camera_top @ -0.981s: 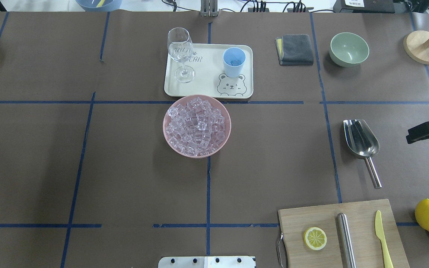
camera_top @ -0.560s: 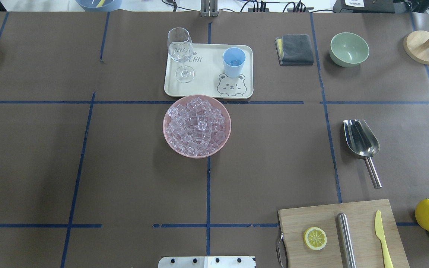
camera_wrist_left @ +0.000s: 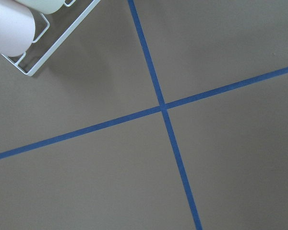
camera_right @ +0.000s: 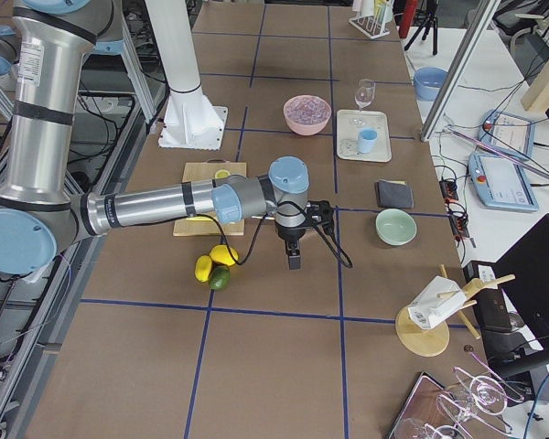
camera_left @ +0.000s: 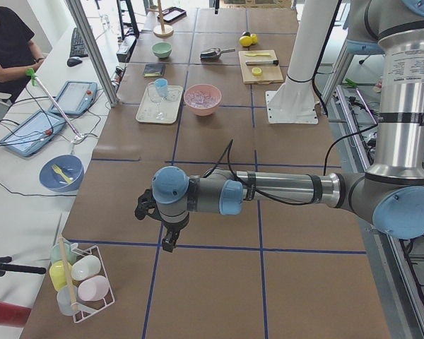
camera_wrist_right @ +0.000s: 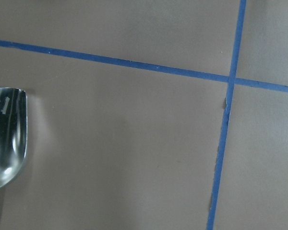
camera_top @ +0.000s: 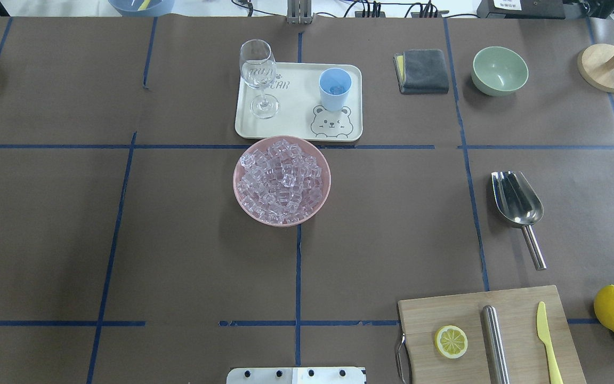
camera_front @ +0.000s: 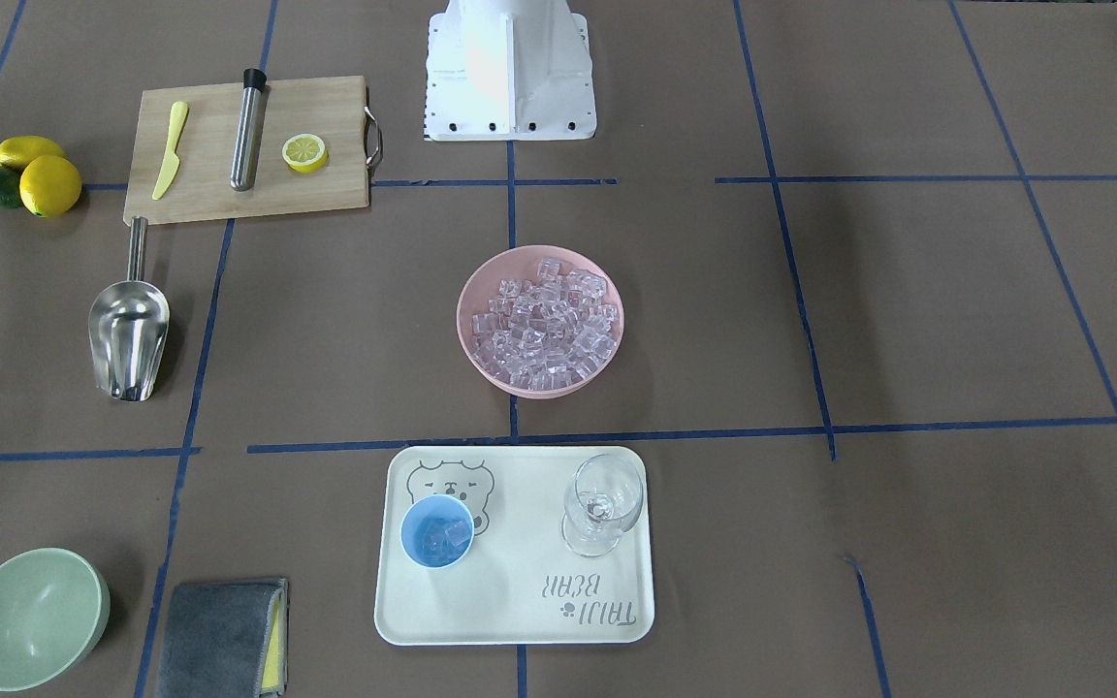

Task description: Put ice in cup with scoop

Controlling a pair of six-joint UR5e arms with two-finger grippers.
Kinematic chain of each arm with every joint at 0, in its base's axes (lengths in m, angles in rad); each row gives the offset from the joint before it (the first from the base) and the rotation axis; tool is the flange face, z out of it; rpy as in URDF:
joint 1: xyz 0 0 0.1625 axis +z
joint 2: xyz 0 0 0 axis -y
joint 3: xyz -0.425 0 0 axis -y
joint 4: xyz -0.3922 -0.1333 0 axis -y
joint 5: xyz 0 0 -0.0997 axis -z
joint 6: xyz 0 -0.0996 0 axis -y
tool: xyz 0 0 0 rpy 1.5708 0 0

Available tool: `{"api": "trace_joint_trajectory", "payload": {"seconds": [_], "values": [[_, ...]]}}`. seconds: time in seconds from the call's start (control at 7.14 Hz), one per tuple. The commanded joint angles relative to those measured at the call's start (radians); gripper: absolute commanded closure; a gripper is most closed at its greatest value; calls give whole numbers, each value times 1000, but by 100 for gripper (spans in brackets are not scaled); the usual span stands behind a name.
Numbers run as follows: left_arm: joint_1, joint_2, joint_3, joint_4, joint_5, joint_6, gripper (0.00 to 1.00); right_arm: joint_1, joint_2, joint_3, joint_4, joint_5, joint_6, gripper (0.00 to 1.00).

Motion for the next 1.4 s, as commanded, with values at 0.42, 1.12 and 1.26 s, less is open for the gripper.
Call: {"api": "trace_joint_trajectory", "payload": {"seconds": [0.42, 1.12, 1.26], "values": [[3, 81, -120, -23, -5, -236, 0, 9, 48, -61, 3, -8, -31, 0], [14, 29, -63, -67, 110, -250, 0, 26, 102, -83, -47, 6, -28, 0], [73, 29, -65, -46, 50, -257, 0, 46, 129, -84, -112, 7, -54, 0]]}}
